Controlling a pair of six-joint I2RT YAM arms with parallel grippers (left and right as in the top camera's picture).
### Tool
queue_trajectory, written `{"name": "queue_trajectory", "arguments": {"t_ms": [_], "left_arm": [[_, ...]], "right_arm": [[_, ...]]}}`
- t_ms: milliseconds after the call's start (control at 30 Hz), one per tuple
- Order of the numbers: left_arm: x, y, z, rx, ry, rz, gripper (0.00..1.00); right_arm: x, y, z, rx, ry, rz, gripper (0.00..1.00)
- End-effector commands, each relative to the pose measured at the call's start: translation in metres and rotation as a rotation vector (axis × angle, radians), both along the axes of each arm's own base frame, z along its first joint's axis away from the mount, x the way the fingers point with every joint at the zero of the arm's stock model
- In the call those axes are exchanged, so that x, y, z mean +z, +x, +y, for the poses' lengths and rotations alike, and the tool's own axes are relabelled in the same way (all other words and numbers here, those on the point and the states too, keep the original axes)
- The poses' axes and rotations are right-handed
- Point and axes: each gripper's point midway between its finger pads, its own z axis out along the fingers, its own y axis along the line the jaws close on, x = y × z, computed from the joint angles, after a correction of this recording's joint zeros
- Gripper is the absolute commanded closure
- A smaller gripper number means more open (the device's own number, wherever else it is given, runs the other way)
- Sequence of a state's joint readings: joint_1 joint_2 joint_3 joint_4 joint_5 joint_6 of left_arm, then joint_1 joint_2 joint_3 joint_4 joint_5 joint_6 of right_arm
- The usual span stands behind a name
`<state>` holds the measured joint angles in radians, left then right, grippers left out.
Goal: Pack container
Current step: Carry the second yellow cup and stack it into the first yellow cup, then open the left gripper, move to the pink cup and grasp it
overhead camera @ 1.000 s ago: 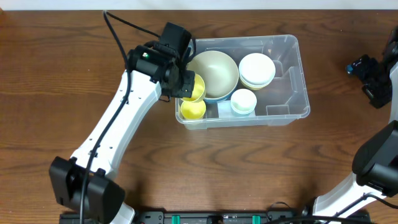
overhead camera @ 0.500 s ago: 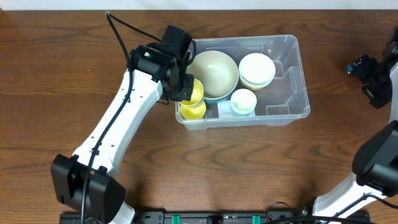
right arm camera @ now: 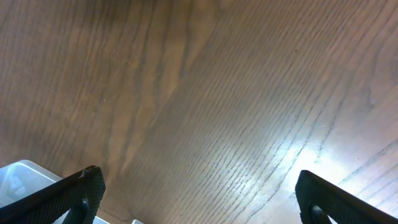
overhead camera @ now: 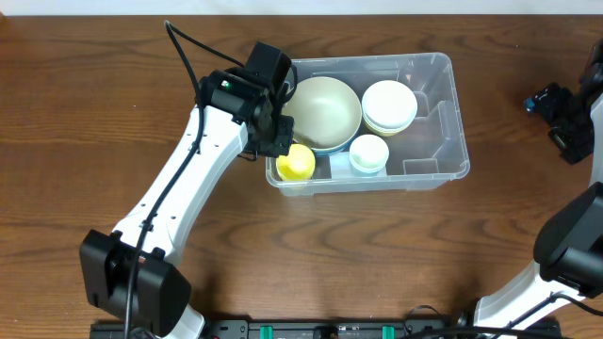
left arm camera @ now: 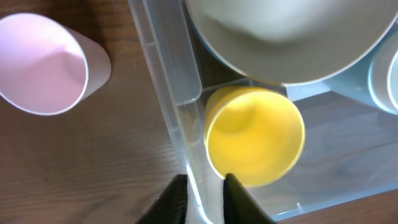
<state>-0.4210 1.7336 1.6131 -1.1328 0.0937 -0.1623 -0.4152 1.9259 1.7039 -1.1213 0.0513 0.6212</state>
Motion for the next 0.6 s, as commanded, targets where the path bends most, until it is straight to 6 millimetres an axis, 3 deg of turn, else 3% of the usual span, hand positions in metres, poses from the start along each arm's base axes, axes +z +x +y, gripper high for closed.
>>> {"name": "queue_trajectory", "arguments": {"t_ms": [0,200,300,433,567], "left_arm": [[-0.005,0.000,0.002,0.007,0.016,0.012,0.75],[0.001,0.011,0.005,0.022,0.024,-0.037,0.45],[0.011,0.021,0.024,0.083,0.071,-0.087,0.13],[0.021,0.033,0.066,0.267,0.126,-0.136,0.01],[0.019,0.039,0.100,0.401,0.123,-0.123,0.02]], "right_arm": [[0.002,-0.003,-0.003,-0.023,-0.003,-0.005,0.01],[0.002,-0.003,-0.003,-0.023,-0.003,-0.005,0.01],[0.002,-0.003,-0.003,-0.023,-0.003,-0.005,0.01],[0.002,-0.003,-0.003,-0.023,-0.003,-0.005,0.01],[0.002,-0.003,-0.003,-0.023,-0.003,-0.005,0.01]]}}
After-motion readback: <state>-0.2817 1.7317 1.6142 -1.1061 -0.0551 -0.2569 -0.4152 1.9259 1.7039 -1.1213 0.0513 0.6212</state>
